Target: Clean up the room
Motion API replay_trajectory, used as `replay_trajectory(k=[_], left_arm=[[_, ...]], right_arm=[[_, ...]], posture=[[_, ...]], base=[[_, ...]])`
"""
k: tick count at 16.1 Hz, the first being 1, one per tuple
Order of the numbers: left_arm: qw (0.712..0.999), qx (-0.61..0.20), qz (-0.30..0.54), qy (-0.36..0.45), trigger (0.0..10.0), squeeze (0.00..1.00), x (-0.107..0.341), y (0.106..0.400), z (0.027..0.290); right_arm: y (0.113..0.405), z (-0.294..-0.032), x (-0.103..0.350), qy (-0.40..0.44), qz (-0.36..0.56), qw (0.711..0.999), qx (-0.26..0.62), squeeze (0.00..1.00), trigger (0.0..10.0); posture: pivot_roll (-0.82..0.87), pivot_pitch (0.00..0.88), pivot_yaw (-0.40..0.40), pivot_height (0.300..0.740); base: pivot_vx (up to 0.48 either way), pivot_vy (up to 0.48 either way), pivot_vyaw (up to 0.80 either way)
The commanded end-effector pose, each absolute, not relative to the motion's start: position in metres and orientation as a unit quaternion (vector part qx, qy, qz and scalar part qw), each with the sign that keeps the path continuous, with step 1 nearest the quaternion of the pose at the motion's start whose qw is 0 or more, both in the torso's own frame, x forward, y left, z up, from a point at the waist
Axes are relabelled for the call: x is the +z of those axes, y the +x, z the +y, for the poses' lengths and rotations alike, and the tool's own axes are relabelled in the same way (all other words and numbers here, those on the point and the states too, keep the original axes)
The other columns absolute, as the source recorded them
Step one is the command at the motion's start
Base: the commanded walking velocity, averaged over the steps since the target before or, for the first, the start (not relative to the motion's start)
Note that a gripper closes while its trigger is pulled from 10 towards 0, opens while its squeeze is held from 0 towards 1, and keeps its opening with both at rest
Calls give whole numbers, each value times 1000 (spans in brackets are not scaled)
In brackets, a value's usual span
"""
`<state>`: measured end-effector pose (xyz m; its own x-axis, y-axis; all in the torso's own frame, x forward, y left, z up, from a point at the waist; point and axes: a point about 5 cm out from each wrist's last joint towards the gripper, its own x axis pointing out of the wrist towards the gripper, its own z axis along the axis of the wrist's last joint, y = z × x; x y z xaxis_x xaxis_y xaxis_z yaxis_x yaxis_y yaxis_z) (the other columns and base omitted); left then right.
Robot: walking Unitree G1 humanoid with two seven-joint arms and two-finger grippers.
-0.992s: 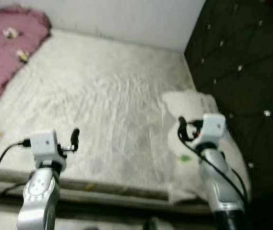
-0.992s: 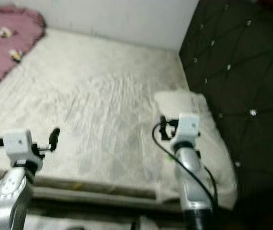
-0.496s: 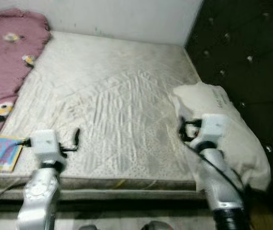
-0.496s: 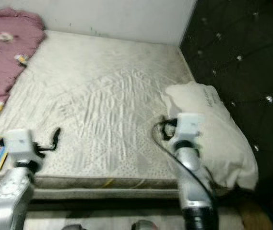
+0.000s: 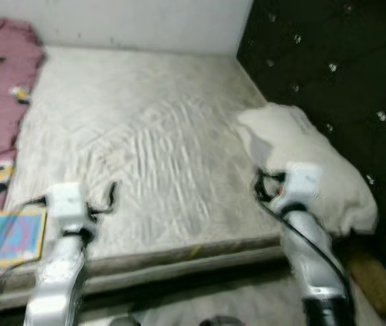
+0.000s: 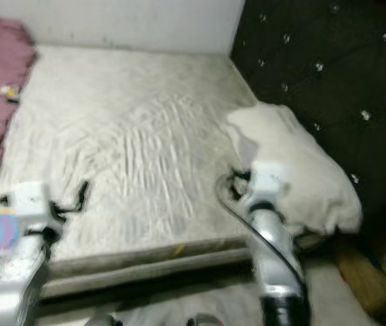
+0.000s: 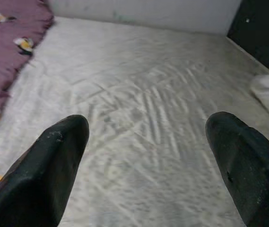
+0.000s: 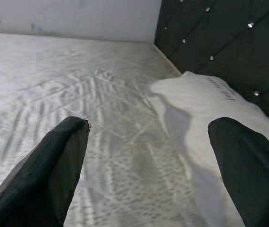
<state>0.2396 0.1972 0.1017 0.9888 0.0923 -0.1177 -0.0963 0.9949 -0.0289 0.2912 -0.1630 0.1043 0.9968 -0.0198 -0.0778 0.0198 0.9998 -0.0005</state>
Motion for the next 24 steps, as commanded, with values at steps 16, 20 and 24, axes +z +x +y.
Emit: replay_trajectory(k=[16, 20, 24], left_arm=[[998, 28, 50, -25, 10000, 0, 105, 244, 184], [998, 28, 51, -24, 10000, 0, 105, 243, 183], [998, 28, 49, -21, 10000, 0, 106, 243, 184]], right_arm=[[290, -171, 105, -30, 34, 999, -7, 0, 10000], [291, -174, 104, -30, 35, 999, -14, 0, 10000], [290, -174, 103, -33, 36, 999, -20, 0, 10000]], posture=[[23, 61, -94, 740], [22, 63, -96, 740], [23, 67, -94, 740]], base=[[0, 480, 154], [0, 480, 200], [0, 461, 0]])
